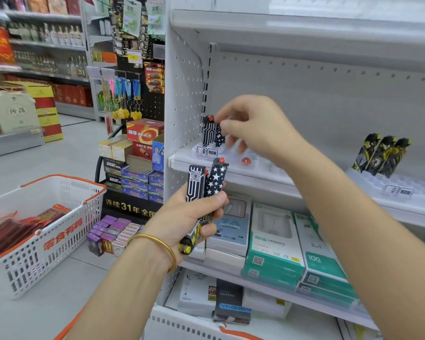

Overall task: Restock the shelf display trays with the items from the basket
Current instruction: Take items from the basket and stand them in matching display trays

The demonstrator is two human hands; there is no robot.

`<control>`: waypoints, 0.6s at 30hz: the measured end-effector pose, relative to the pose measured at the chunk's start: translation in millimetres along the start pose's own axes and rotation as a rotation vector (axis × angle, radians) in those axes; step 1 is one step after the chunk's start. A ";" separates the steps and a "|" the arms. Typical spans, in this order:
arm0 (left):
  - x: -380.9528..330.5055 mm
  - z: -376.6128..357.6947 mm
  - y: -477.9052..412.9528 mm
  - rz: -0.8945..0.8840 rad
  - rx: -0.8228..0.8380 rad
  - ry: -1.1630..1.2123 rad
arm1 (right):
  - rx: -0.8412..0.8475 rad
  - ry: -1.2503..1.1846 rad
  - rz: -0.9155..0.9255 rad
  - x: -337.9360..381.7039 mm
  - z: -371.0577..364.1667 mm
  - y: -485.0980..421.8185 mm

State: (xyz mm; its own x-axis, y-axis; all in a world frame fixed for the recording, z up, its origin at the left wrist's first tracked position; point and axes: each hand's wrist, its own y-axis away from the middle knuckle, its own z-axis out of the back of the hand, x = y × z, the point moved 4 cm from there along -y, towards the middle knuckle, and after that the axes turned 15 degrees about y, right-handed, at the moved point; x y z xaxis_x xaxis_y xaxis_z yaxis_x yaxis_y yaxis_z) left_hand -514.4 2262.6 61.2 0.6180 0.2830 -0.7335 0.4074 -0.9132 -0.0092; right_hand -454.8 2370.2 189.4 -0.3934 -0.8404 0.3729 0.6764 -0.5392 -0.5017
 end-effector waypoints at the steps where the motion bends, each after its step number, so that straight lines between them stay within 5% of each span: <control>1: -0.1 -1.4 0.3 -0.006 0.005 -0.003 | 0.076 -0.011 0.023 5.9 0.1 13.4; 5: 1.8 -6.7 2.4 -0.017 0.009 -0.003 | 0.275 0.139 0.074 9.6 -6.6 43.4; 9: 8.3 -10.8 4.7 0.008 0.016 -0.014 | 0.309 -0.092 0.002 -6.9 -7.4 58.0; 18: 38.6 -26.2 7.3 0.198 0.058 -0.103 | -0.307 -0.199 -0.210 -72.5 61.3 50.1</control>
State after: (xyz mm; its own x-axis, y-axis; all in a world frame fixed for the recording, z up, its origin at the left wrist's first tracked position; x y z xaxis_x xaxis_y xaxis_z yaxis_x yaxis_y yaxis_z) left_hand -469.9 2274.5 50.6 0.6091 0.0679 -0.7902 0.2440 -0.9640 0.1053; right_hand -354.2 2407.5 185.0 -0.3544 -0.6999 0.6201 0.3659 -0.7141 -0.5968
